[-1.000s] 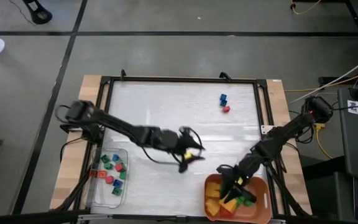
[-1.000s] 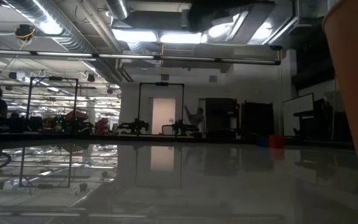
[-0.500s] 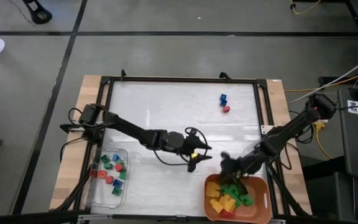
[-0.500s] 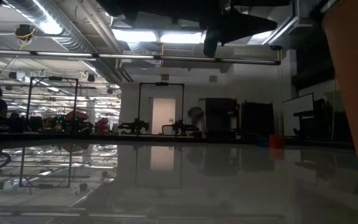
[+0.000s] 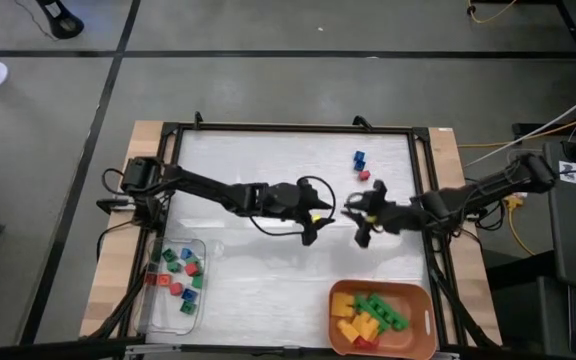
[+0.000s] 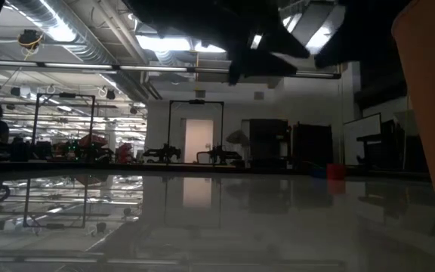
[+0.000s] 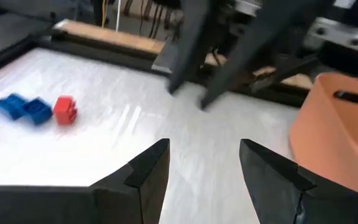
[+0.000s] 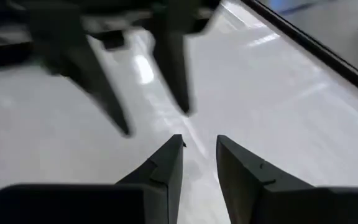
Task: Sort blocks by size
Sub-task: Put the small red game piece into the transparent bin
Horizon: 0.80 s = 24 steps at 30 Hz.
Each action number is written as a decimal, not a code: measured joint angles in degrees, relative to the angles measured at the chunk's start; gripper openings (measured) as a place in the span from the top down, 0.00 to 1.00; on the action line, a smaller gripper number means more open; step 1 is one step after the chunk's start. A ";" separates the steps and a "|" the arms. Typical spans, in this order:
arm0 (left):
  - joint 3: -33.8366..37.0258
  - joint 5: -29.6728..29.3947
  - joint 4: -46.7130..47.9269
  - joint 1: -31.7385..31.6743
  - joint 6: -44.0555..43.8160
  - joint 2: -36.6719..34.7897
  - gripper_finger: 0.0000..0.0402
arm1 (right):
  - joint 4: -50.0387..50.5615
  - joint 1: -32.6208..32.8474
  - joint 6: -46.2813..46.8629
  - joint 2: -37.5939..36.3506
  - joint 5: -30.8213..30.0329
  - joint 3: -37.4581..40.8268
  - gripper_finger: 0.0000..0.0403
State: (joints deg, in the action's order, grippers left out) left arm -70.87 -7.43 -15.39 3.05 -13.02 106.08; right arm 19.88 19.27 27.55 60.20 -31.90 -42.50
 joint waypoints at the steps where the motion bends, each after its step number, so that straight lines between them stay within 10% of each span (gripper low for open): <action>1: -0.02 0.59 0.95 -0.61 0.07 0.00 0.55 | 1.31 -1.73 -1.05 0.02 0.83 0.00 0.76; 11: -0.04 7.85 9.39 -5.58 4.35 -2.41 0.55 | 6.10 -20.69 -8.52 1.28 18.49 0.02 0.70; 24: -0.02 7.90 19.86 -6.89 8.92 -6.27 0.55 | 19.40 -39.57 -37.43 3.91 24.55 0.02 0.45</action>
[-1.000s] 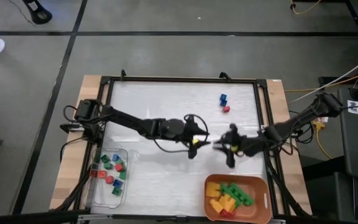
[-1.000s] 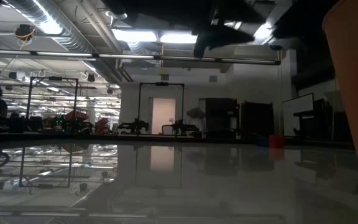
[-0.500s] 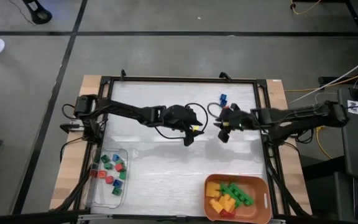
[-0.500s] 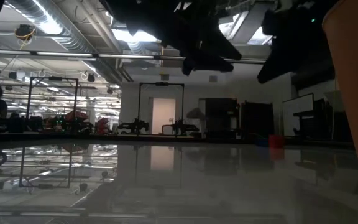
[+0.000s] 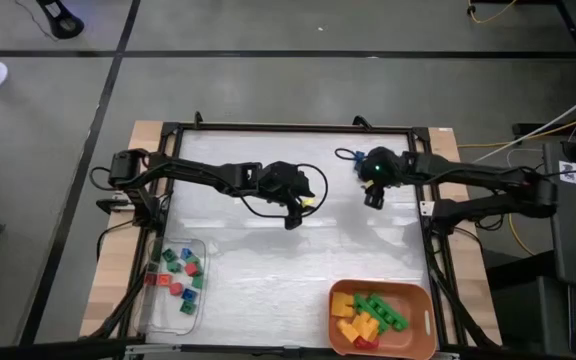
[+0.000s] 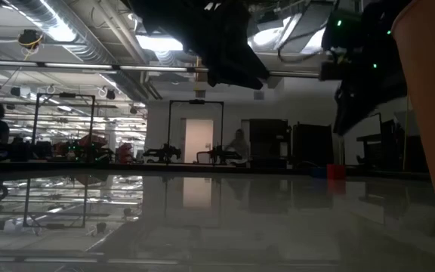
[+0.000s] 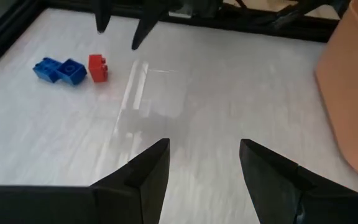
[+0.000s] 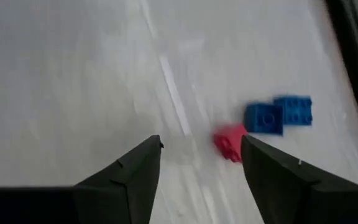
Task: Sort blocks by size
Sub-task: Put the small red game piece into the transparent bin
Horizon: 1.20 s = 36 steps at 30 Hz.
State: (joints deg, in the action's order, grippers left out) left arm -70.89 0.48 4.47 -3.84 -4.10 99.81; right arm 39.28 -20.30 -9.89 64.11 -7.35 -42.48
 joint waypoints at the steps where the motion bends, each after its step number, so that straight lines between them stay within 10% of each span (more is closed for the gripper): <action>1: 0.00 0.01 -0.01 0.01 0.00 -0.07 0.55 | 0.31 -1.07 -1.73 0.55 0.01 0.00 0.46; 36: 0.00 -0.03 1.00 0.10 0.24 -0.05 0.55 | -6.24 -7.88 -19.39 18.59 -8.73 0.00 0.51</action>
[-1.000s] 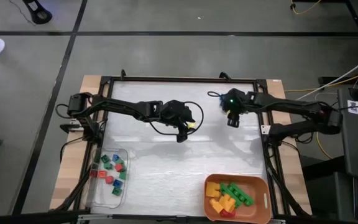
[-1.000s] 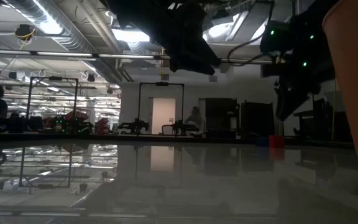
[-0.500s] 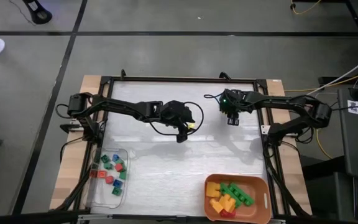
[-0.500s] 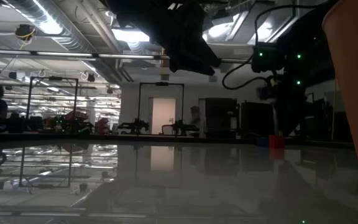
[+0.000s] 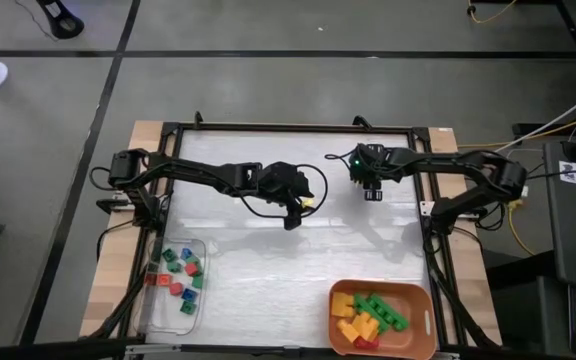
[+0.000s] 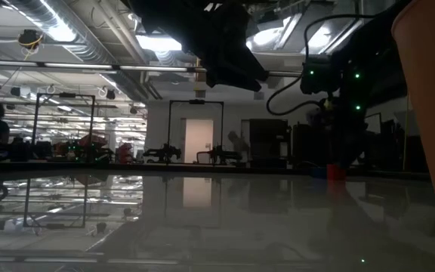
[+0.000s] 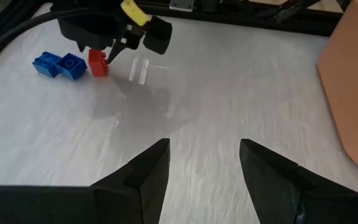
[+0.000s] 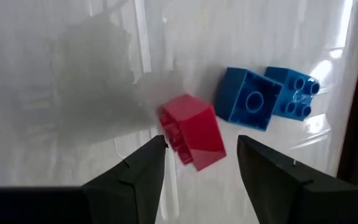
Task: Sort blocks by size
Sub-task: Put the small red game piece into the transparent bin
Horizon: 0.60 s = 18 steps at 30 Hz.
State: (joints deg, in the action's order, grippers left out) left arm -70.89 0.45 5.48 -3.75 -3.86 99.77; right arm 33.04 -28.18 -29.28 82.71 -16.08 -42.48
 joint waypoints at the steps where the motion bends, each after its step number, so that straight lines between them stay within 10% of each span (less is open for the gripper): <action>1: 0.00 0.00 0.02 0.00 0.00 0.00 0.55 | -0.51 -0.15 -0.21 0.26 -0.08 0.00 0.51; 18: 0.00 0.00 0.44 0.00 -0.16 0.04 0.55 | -1.27 -6.08 -1.29 1.19 14.67 -0.02 0.51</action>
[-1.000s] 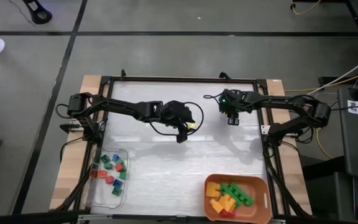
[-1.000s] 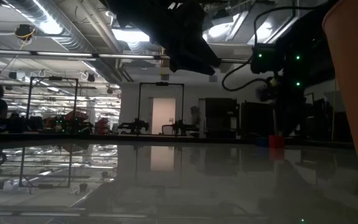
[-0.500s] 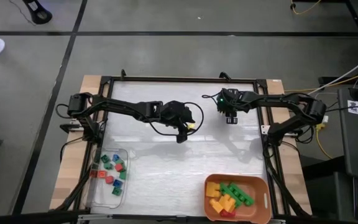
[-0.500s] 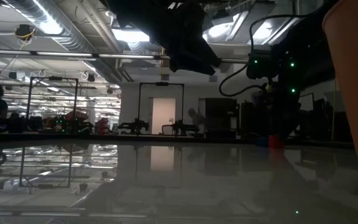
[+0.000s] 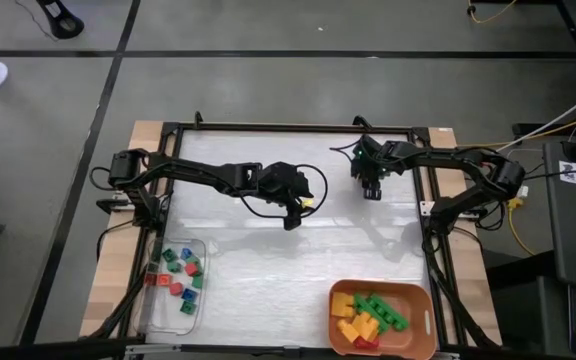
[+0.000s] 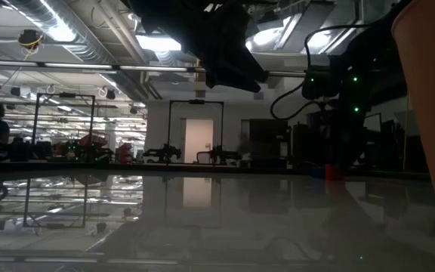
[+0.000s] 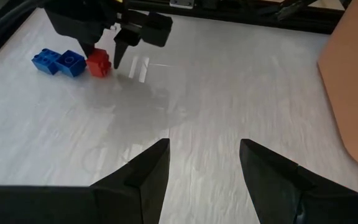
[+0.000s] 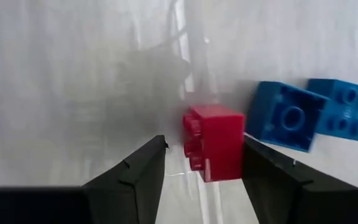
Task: Sort blocks by size
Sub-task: Put the small red game piece into the transparent bin
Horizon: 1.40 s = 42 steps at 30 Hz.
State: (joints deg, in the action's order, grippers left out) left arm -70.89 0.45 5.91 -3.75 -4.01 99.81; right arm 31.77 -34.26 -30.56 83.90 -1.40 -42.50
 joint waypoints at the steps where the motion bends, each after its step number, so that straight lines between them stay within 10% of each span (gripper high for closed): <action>1: 0.00 0.00 0.02 0.00 -0.02 0.00 0.55 | 0.17 0.00 0.04 0.00 0.54 0.00 0.52; 13: 0.00 -0.04 1.01 0.70 -0.83 0.02 0.55 | 1.38 0.11 8.78 -0.07 6.64 -0.07 0.78; 23: 0.00 -0.04 0.98 2.73 -0.70 0.02 0.55 | -5.83 3.19 19.12 0.00 30.96 0.00 0.74; 42: 0.00 -0.03 4.25 3.25 2.53 0.04 0.55 | -36.79 28.58 20.46 0.00 15.07 0.00 0.75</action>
State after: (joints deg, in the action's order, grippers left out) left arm -70.89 0.42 10.16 -0.50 -1.48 99.85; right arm -5.02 -5.68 -10.11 83.89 13.67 -42.50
